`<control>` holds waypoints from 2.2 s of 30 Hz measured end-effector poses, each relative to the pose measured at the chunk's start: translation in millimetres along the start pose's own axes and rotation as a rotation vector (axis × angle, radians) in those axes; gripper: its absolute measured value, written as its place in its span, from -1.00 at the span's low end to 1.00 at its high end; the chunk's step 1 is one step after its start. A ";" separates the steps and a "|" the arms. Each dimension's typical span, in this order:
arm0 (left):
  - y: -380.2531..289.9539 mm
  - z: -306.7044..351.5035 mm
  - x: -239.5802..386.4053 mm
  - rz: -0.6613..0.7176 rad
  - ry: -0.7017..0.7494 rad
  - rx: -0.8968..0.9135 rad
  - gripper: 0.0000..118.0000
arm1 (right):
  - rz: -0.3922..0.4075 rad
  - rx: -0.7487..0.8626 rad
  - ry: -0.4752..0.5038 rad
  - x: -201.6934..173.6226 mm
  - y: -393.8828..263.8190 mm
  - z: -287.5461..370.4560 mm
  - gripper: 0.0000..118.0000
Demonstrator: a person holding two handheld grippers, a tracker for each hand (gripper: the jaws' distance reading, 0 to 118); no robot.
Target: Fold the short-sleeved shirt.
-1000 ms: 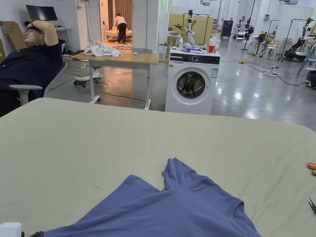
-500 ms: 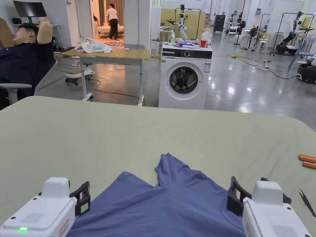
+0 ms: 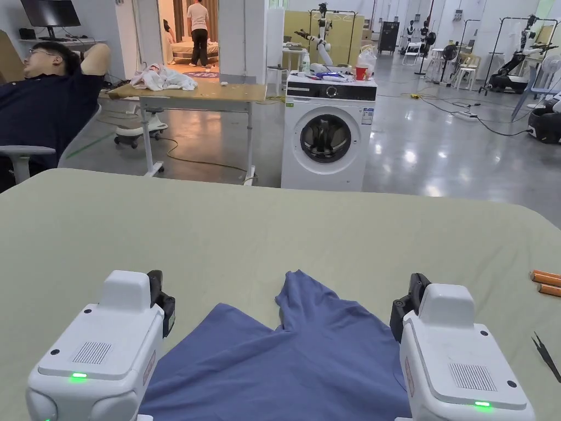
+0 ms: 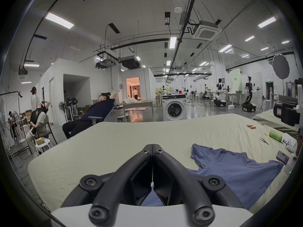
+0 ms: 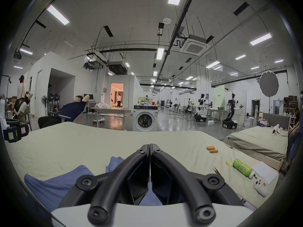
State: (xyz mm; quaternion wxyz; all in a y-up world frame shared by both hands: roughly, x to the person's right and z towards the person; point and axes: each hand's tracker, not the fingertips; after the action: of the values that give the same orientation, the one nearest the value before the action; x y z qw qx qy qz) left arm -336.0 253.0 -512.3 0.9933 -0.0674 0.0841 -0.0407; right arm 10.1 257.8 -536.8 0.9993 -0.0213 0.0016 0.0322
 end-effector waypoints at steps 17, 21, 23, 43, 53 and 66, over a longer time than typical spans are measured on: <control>-102.3 -13.6 -177.4 0.269 0.050 -0.637 -0.82 | 0.032 -0.170 0.069 -10.2 -47.4 -19.5 -1.00; -123.5 -36.3 -189.0 0.402 0.024 -0.726 -0.19 | 0.039 -0.206 0.083 -14.2 -55.0 -24.0 -1.00; -130.3 -48.1 -188.0 0.462 0.006 -0.763 -0.19 | 0.052 -0.218 0.083 -15.5 -58.5 -25.8 -1.00; -135.6 -59.3 -134.4 0.172 0.046 -0.817 -0.99 | 0.092 -0.467 0.145 17.7 -70.3 -168.5 -0.72; -133.4 -47.5 -142.1 0.216 0.060 -0.765 -0.99 | 0.199 -0.805 0.351 2.0 -105.6 -331.9 0.30; -136.6 -51.9 -137.6 0.194 0.069 -0.770 -0.99 | 0.320 -0.887 0.457 -35.2 -132.6 -345.3 -0.93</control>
State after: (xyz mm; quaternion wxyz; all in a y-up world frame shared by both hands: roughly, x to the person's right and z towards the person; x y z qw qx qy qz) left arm -489.6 124.2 -521.5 0.8912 -0.4253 0.1324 0.0858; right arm -17.1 108.6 -876.0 0.8508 -0.4484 0.2092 0.1767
